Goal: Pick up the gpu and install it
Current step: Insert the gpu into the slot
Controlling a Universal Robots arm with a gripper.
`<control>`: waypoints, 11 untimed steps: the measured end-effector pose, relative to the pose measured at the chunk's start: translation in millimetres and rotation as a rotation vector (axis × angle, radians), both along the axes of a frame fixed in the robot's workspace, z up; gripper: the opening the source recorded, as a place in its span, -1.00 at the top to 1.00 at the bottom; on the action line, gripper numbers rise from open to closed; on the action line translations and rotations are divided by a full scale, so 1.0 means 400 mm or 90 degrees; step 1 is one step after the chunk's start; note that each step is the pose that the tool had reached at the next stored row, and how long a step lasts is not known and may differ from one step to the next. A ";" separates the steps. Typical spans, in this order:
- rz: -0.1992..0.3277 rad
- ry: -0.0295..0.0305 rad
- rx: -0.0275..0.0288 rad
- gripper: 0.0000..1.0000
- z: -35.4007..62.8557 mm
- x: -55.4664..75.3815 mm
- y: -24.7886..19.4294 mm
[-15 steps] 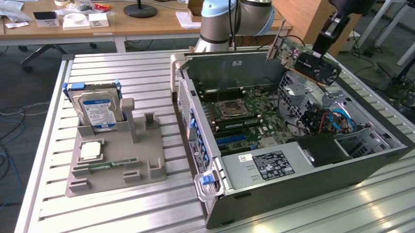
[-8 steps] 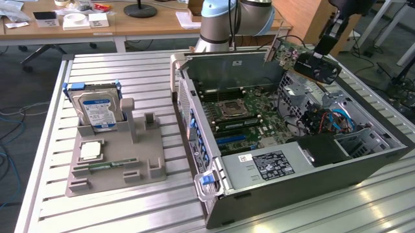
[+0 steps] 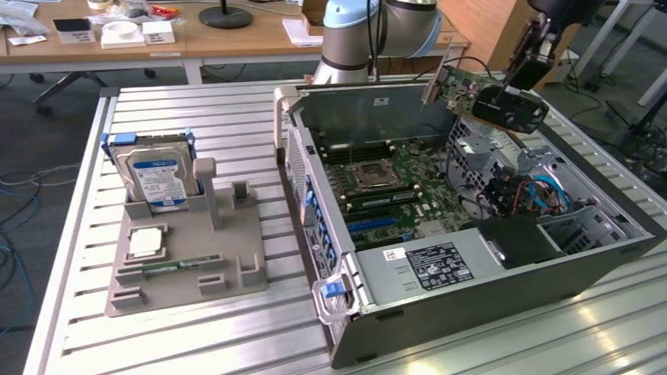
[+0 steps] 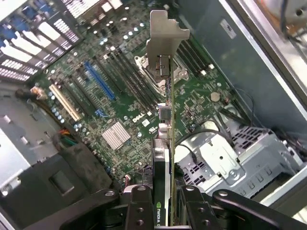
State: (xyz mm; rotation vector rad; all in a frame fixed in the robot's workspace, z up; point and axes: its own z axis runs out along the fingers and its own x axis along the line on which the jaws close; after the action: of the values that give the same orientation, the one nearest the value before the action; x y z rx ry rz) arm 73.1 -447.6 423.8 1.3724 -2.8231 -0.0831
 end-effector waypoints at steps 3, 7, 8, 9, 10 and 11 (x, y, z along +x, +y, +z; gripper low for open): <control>0.034 0.0000 0.0000 0.47 0.000 0.000 0.000; 0.079 0.0000 0.0000 0.47 0.000 0.000 0.000; 0.090 0.0000 0.0000 0.47 0.000 0.000 0.000; 0.101 0.0000 0.0000 0.47 0.000 0.000 0.000; 0.112 -0.0001 0.0000 0.47 -0.001 0.000 0.000; 0.122 0.0000 0.0000 0.47 -0.001 0.000 0.000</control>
State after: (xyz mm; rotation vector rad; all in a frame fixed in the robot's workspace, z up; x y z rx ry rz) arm 73.1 -447.6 423.6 1.6338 -2.6745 -0.0822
